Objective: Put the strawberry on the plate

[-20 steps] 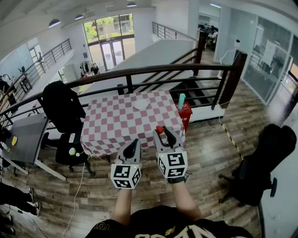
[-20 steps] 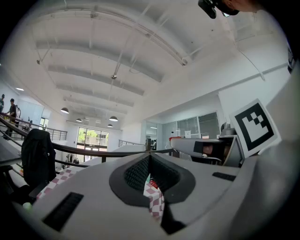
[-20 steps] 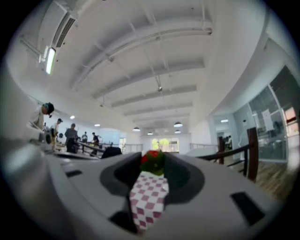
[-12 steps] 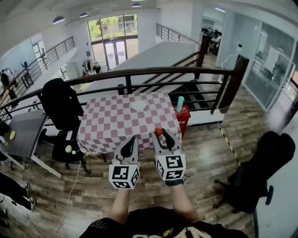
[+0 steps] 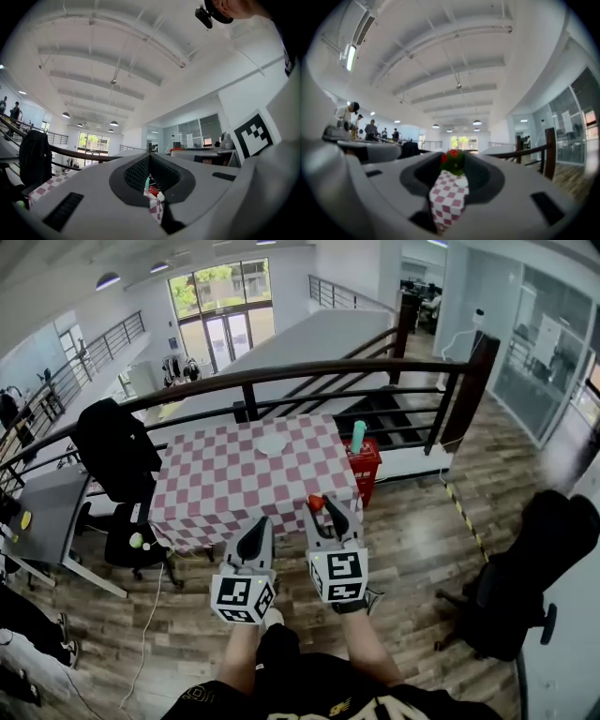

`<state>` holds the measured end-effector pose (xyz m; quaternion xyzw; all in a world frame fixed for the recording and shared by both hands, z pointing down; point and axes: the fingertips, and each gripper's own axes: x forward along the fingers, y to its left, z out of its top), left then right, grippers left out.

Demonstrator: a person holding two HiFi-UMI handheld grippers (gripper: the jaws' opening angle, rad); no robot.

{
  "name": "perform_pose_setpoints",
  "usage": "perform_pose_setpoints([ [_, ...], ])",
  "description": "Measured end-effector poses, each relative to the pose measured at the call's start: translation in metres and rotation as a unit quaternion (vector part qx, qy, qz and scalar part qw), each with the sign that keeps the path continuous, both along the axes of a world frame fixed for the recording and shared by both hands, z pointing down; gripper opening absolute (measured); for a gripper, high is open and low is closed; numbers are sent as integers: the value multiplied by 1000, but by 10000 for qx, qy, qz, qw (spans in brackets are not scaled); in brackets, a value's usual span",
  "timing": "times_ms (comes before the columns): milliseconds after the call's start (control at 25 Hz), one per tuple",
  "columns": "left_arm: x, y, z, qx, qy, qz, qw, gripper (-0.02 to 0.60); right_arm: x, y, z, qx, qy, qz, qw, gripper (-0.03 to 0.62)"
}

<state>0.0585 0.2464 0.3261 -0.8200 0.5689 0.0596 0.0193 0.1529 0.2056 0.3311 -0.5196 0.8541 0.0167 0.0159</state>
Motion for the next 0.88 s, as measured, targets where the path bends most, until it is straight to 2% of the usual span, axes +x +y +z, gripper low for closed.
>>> perform_pose_setpoints([
  [200, -2, -25, 0, 111, 230, 91, 9996, 8, -7, -26, 17, -174, 41, -20, 9998, 152],
  [400, -8, -80, 3, 114, 269, 256, 9992, 8, -11, -77, 22, -190, 217, 207, 9994, 153],
  [520, -16, -117, 3, 103, 243, 325, 9991, 9, -15, -116, 25, -271, 160, 329, 9990, 153],
  [880, -67, -236, 12, -258, 252, 401, 9985, 9, -61, -227, 28, -501, 115, 390, 9979, 152],
])
